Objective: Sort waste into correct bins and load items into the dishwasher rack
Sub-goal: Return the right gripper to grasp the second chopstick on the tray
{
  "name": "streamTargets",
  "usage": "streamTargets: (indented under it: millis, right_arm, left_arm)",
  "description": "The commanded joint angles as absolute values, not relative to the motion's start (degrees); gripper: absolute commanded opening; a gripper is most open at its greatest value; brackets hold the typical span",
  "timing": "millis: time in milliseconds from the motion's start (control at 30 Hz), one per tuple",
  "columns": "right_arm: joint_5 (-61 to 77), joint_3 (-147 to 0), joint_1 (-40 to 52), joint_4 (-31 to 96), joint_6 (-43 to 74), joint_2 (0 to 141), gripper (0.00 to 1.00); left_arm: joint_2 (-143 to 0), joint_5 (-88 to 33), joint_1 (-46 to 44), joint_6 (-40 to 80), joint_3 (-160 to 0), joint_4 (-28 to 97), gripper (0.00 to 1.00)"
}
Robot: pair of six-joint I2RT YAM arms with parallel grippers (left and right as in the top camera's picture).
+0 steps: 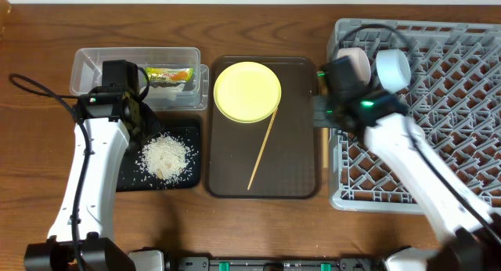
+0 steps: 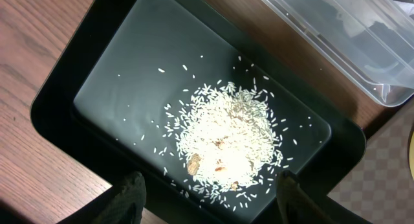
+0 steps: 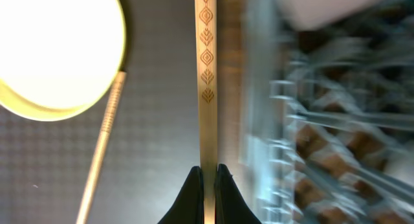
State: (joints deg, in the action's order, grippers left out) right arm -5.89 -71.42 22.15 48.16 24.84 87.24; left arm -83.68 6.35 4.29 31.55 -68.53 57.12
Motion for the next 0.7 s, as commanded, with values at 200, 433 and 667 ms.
streamTargets:
  millis: [200,433,667]
  right_arm:
    - [-6.66,-71.44,10.26,55.86,13.32,85.71,0.01]
    - [-6.61,-71.44,6.22,56.18,8.84,90.15,0.01]
    - [-5.08,-71.44,6.35,54.35,7.05,93.67,0.11]
  left_arm:
    - [-83.48,6.66,4.47,32.03,-68.58,57.34,0.67]
    - [-83.48,6.66,4.47,32.03,-68.58,57.36,0.67]
    - [-83.48,6.66,4.47,32.03,-68.58,57.34,0.67]
